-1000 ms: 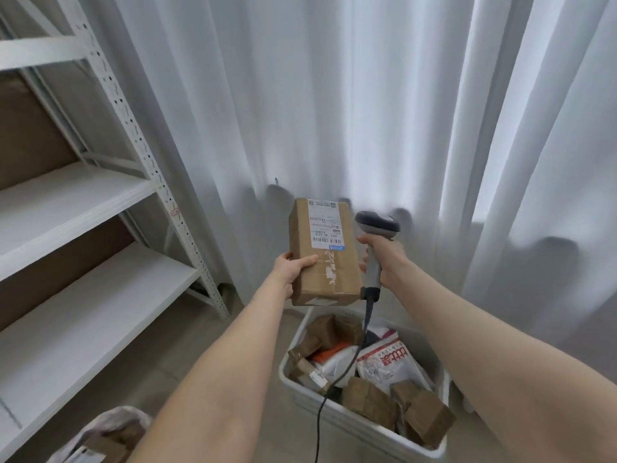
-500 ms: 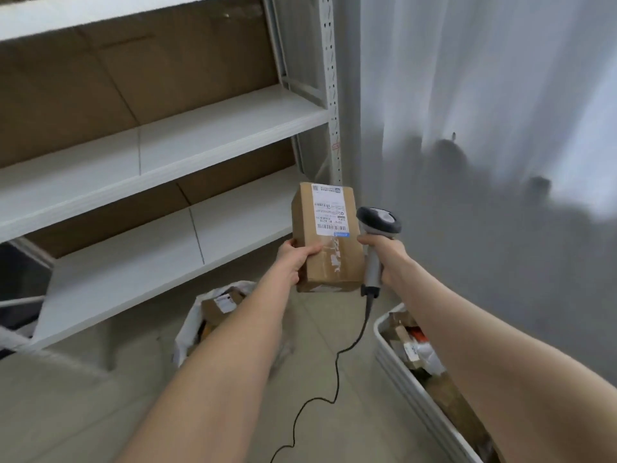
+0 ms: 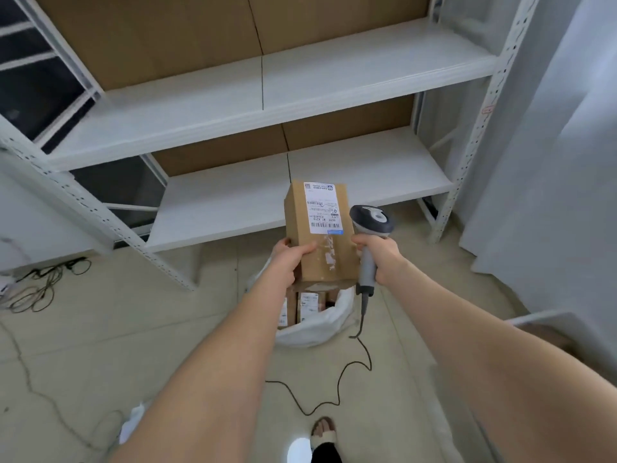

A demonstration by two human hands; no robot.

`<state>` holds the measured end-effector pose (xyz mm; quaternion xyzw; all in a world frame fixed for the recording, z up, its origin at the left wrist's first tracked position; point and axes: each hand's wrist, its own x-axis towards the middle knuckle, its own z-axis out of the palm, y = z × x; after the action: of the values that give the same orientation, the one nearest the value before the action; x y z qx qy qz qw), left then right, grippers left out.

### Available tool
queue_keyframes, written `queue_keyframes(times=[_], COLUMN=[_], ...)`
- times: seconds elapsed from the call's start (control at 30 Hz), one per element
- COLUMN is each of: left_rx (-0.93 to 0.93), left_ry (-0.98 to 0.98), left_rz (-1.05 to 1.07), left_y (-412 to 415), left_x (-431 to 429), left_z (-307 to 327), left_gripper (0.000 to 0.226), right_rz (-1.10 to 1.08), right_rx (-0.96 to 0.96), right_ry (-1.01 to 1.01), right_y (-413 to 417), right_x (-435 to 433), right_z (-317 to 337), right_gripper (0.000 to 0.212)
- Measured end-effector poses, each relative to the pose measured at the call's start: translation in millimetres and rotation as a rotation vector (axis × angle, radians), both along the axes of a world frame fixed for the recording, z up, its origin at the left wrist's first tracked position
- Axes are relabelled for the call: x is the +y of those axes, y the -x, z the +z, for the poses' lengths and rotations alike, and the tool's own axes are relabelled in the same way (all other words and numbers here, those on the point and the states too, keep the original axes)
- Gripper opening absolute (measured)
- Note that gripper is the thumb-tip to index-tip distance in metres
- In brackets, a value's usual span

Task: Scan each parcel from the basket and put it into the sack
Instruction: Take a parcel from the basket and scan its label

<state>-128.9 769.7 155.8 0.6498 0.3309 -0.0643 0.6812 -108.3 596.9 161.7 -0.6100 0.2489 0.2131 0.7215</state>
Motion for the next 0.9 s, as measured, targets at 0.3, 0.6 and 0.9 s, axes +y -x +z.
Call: queue_keyframes(times=[0.3, 0.6, 0.9], left_rx=[0.161, 0.308, 0.400], left_ry=[0.043, 0.063, 0.146], left_rz=[0.065, 0.063, 0.003], left_y=[-72.5, -127.6, -173.1], left_x=[140.4, 197.1, 232.7], left_z=[-93.2, -199.6, -295.0], left_gripper=[0.077, 0.050, 0.030], right_rz=[0.053, 0.054, 0.111], right_rx=[0.116, 0.144, 0.252], right_ry=[0.010, 0.079, -0.032], right_y=[-83.2, -152.5, -197.4], right_x=[138.0, 199.3, 224.6], right_z=[-92.1, -202.7, -303.7], right_gripper=[0.036, 0.038, 0.039])
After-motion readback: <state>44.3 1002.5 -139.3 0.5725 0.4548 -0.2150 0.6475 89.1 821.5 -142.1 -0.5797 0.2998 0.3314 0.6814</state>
